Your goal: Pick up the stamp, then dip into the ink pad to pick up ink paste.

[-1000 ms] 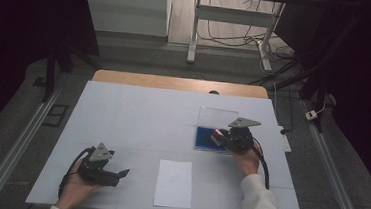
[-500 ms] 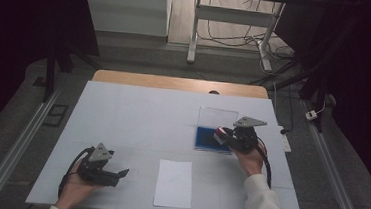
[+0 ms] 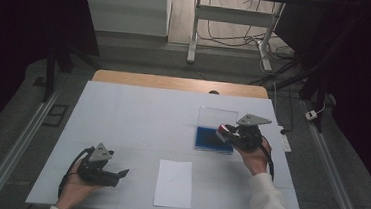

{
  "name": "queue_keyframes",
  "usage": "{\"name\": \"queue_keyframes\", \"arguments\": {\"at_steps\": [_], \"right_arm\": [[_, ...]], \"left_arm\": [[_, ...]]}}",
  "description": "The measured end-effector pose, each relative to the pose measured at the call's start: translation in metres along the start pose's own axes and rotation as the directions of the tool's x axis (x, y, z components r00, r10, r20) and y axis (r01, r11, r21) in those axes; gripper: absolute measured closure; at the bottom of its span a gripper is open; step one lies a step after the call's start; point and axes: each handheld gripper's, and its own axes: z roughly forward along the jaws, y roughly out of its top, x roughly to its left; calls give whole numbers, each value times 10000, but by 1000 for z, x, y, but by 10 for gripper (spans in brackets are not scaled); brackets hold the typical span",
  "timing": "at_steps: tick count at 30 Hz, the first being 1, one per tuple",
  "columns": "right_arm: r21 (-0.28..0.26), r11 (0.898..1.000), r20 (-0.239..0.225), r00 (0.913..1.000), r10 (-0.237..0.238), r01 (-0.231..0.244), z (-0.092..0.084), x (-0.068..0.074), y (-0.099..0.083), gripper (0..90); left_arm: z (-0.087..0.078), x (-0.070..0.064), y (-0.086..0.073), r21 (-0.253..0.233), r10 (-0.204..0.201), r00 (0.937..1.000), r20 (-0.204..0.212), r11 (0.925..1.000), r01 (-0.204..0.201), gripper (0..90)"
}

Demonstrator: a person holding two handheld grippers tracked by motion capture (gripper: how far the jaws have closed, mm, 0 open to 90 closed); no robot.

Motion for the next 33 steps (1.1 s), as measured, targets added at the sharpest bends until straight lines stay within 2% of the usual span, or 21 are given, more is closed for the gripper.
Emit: {"name": "queue_keyframes", "arguments": {"at_steps": [4,11,16,25,29,33], "right_arm": [[-73,9998,-102,9998,-192,191,-3,3,4,701],[13,9998,-216,9995,-220,220,0,5,5,701],[307,9988,-218,9991,-377,384,4,6,5,701],[852,9957,-144,9992,-361,372,14,3,3,701],[942,9954,-150,9997,-187,200,17,2,2,701],[1034,9943,-190,9996,-230,249,22,3,2,701]], "left_arm": [[1,0,0,44,27,10000,7,10000,-27,151],[1,0,0,84,45,10000,16,10000,-45,153],[1,-1,0,135,81,10000,17,9999,-81,153],[2,0,-1,172,54,10000,59,9998,-55,155],[2,-1,-1,168,58,10000,59,9998,-59,155],[2,0,-1,161,38,10000,51,9999,-39,156]]}}
